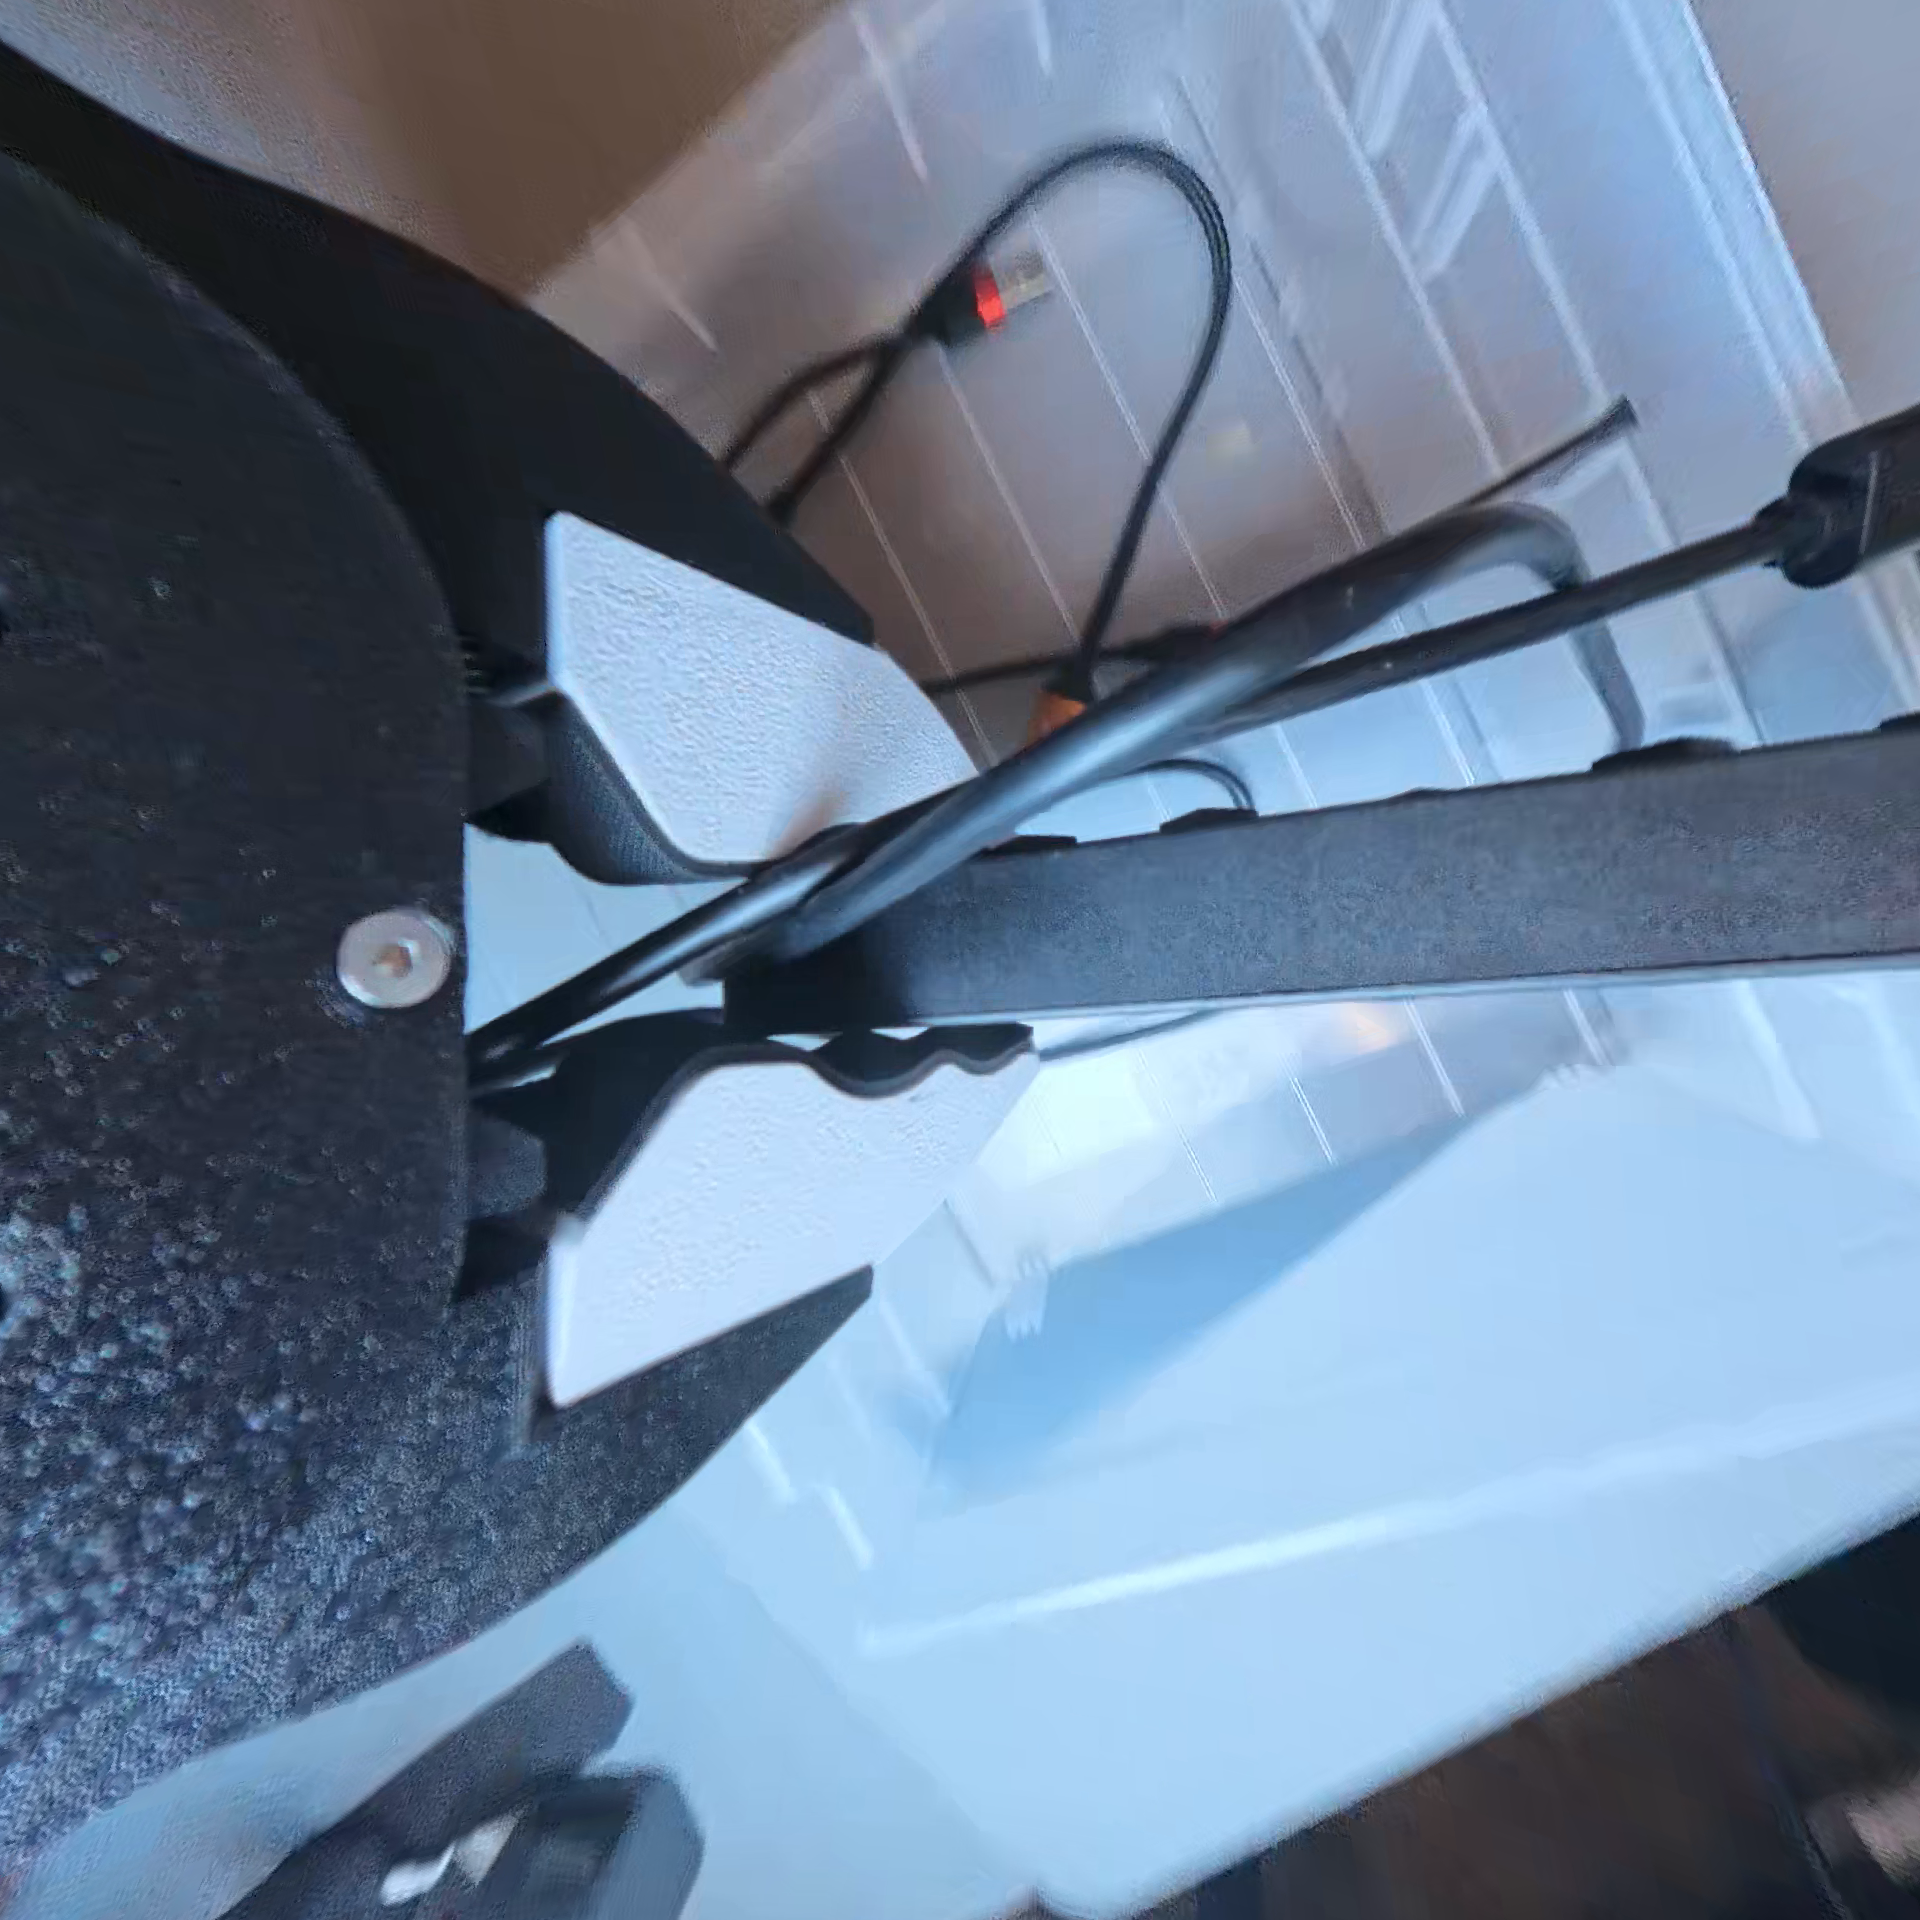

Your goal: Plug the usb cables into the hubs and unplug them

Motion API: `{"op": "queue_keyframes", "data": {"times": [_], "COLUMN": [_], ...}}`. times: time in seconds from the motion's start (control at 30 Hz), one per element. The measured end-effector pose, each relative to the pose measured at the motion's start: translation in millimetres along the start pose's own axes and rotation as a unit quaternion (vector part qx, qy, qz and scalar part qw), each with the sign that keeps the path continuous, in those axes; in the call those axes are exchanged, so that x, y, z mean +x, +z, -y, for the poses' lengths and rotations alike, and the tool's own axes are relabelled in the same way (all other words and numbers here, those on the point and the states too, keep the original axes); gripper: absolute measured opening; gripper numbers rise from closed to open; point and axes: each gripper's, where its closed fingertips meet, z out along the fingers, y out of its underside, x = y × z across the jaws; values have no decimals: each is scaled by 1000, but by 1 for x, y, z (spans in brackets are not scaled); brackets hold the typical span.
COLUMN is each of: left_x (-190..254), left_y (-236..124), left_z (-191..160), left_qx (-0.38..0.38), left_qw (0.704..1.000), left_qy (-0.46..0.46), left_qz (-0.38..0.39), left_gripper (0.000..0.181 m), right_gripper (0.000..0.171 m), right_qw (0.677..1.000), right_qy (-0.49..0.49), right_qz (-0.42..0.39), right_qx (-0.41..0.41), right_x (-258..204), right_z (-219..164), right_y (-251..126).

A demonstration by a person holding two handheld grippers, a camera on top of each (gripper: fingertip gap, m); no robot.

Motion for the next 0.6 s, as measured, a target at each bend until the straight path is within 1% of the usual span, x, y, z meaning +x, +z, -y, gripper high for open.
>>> {"op": "queue_keyframes", "data": {"times": [0.1, 0.17, 0.27, 0.37, 0.43, 0.5, 0.6], "left_x": [-1, -2, -5, -6, -5, -4, -1], "left_y": [2, 3, 5, 7, 8, 9, 9], "left_z": [-5, -9, -14, -16, -18, -18, -18], "left_qx": [-10, -18, -29, -34, -38, -41, -42], "left_qw": [1000, 1000, 1000, 999, 999, 999, 999], "left_qy": [-5, -7, -9, -9, -6, -3, 0], "left_qz": [-3, -2, -1, -1, -1, -1, -2], "left_gripper": [54, 54, 54, 54, 54, 54, 54], "right_gripper": [29, 41, 51, 52, 52, 53, 62], "right_qw": [996, 995, 997, 992, 985, 982, 983], "right_qy": [44, 63, 68, 58, 57, 71, 83], "right_qz": [65, 60, 11, -108, -160, -172, -150], "right_qx": [-32, -47, -42, -19, 18, 41, 64], "right_x": [3, 16, 42, 81, 96, 99, 89], "right_z": [-5, -8, -7, -1, 6, 9, 12], "right_y": [-1, -4, -14, -32, -45, -53, -60]}}
